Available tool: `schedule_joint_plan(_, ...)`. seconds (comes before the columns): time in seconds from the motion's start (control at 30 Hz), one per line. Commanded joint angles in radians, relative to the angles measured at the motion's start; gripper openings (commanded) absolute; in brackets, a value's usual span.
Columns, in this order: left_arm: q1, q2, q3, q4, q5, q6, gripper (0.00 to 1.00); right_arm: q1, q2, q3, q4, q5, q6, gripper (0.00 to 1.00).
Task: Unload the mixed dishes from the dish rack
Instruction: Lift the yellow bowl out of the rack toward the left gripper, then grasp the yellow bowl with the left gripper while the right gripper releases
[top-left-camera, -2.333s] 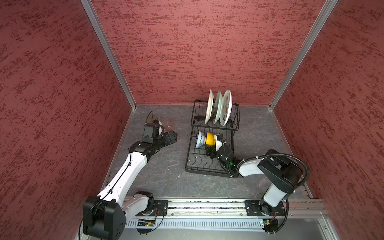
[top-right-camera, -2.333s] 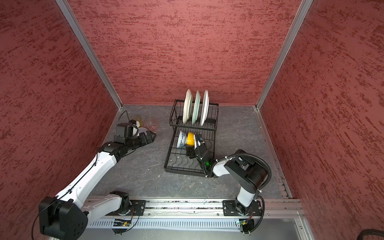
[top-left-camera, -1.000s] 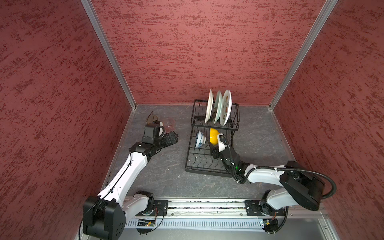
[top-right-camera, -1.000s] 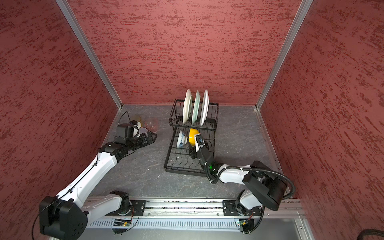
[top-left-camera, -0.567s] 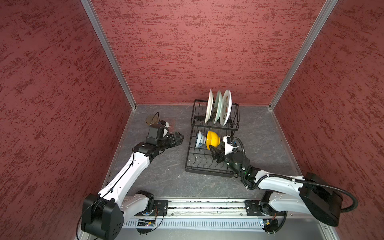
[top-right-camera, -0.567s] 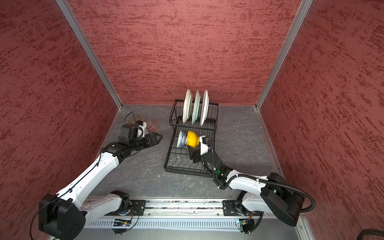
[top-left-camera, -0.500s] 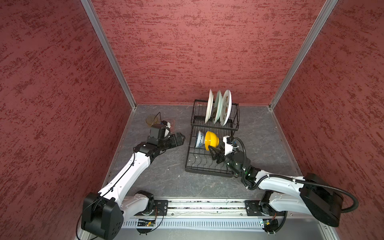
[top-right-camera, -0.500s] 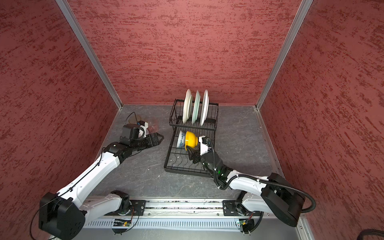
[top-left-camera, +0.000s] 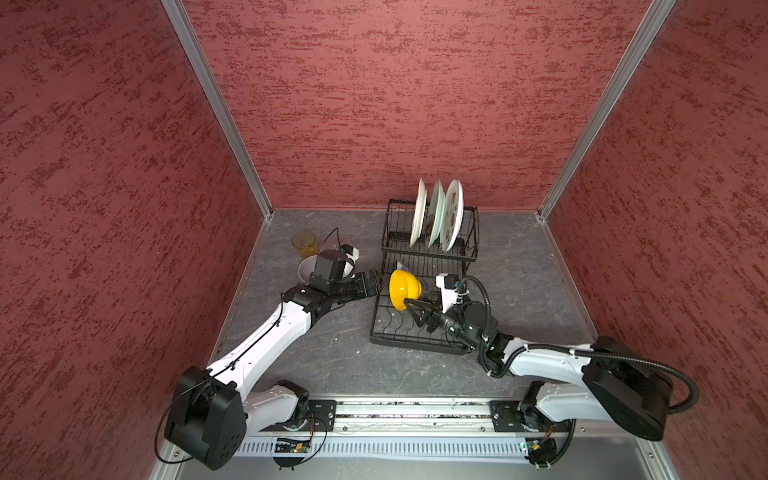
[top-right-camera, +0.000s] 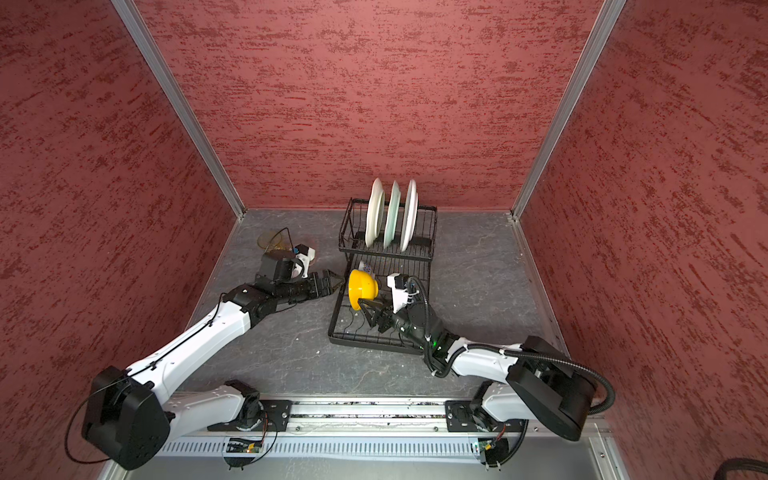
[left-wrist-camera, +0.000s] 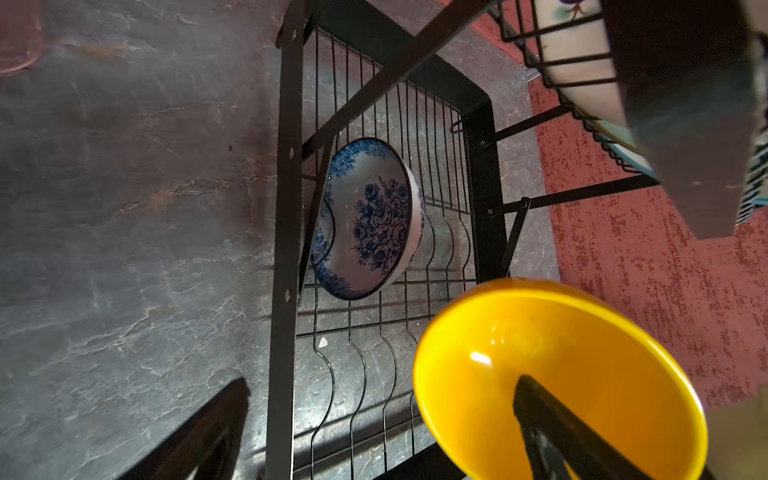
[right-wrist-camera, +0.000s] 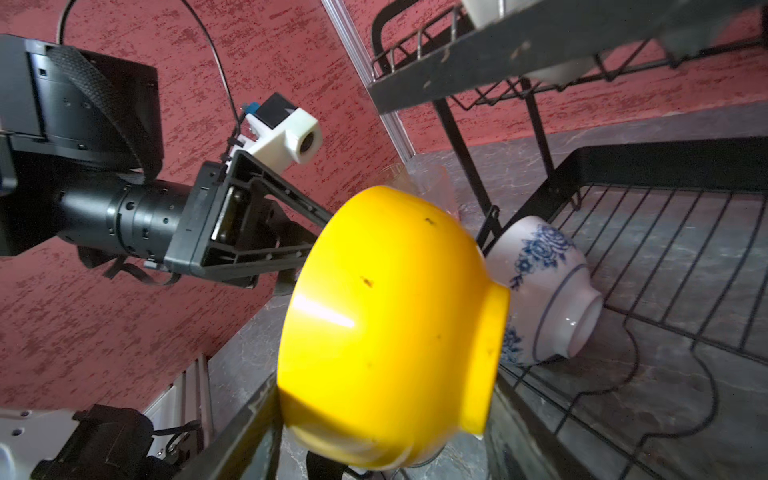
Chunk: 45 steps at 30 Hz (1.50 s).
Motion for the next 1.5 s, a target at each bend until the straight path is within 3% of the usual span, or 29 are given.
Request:
schedule_joint_plan(0.0, -0.008, 0.023, -0.021, 0.064, 0.033, -0.017, 0.99, 0.009, -0.004, 0.05, 0.128, -0.059, 0.028, 0.57)
schedule_joint_plan(0.3, -0.021, 0.045, -0.049, 0.152, 0.063, -0.063, 0.82, 0.012, 0.003, 0.068, 0.149, -0.103, 0.057, 0.57)
schedule_joint_plan(0.67, -0.026, 0.066, -0.053, 0.22, 0.099, -0.1, 0.53, 0.012, 0.02, 0.102, 0.124, -0.149, 0.057, 0.58)
schedule_joint_plan(0.93, -0.028, 0.082, -0.05, 0.223, 0.105, -0.109, 0.32, 0.011, 0.03, 0.108, 0.122, -0.161, 0.061, 0.59)
schedule_joint_plan(1.07, -0.028, 0.085, -0.051, 0.221, 0.108, -0.109, 0.13, 0.012, 0.037, 0.113, 0.12, -0.17, 0.064, 0.6)
schedule_joint_plan(1.2, -0.028, 0.083, -0.052, 0.207, 0.099, -0.109, 0.05, 0.011, 0.048, 0.121, 0.111, -0.18, 0.058, 0.62)
schedule_joint_plan(1.3, -0.028, 0.08, -0.052, 0.197, 0.095, -0.106, 0.0, 0.011, 0.053, 0.128, 0.099, -0.184, 0.056, 0.66)
schedule_joint_plan(1.47, -0.028, 0.063, -0.057, 0.181, 0.078, -0.1, 0.0, 0.012, 0.047, 0.124, 0.083, -0.15, 0.054, 0.84)
